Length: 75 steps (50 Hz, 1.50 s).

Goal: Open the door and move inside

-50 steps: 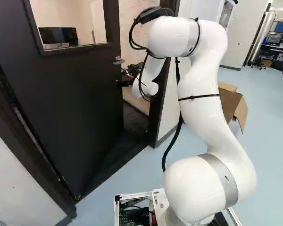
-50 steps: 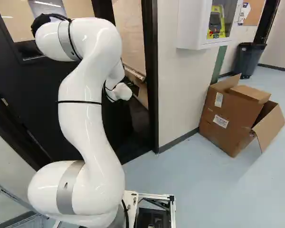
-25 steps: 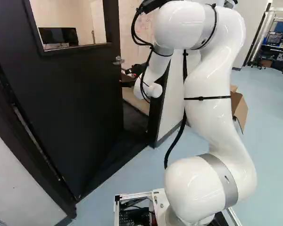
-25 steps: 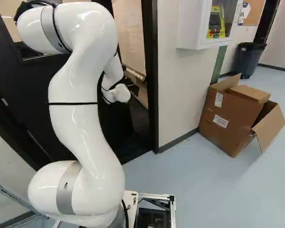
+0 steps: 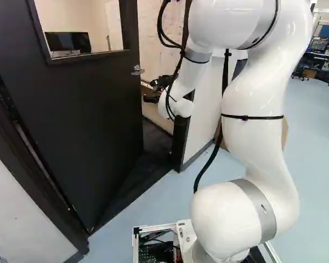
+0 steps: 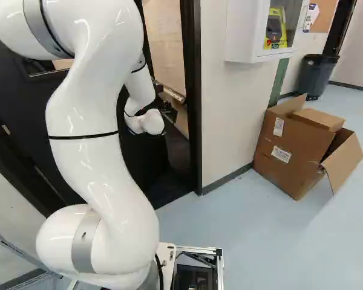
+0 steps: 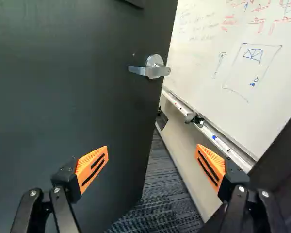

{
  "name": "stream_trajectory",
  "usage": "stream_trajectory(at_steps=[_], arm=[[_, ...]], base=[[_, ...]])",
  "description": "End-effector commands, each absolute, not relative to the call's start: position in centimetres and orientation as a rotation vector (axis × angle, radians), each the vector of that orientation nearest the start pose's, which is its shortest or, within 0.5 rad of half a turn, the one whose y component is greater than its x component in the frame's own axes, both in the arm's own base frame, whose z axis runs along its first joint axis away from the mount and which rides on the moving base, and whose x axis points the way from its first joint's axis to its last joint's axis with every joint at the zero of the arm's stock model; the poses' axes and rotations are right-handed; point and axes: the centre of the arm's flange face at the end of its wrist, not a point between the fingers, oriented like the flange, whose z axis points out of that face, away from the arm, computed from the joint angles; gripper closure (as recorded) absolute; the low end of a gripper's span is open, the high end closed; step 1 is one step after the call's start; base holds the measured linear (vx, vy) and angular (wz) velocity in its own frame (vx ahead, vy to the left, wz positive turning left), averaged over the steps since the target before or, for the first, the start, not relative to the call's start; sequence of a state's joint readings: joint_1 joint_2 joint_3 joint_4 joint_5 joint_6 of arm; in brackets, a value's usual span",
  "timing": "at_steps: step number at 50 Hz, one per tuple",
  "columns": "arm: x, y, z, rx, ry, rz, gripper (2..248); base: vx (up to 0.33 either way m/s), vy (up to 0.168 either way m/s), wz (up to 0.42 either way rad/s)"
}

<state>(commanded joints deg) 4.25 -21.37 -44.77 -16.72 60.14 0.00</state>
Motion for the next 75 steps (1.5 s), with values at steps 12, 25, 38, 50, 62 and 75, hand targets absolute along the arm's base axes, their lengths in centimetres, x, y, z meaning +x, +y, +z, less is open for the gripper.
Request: stream_trajectory(at_steps=[12, 25, 38, 50, 62, 75], arm=[[50.8, 5.3, 38.7, -2.239, -0.424, -1.980, 3], [48.2, 4.4, 39.0, -2.275, -0.343, -1.987, 3], [45.5, 3.4, 39.2, -2.309, -0.261, -1.995, 3], [43.1, 2.5, 39.3, -2.336, -0.183, -2.004, 3], [40.6, 1.7, 39.4, -2.361, -0.103, -2.014, 3], [37.9, 0.8, 39.4, -2.383, -0.019, -2.028, 3]], base=[[0.000, 0.000, 0.000], [0.000, 0.000, 0.000], [0.000, 0.000, 0.000], [0.000, 0.000, 0.000], [0.000, 0.000, 0.000], [0.000, 0.000, 0.000]])
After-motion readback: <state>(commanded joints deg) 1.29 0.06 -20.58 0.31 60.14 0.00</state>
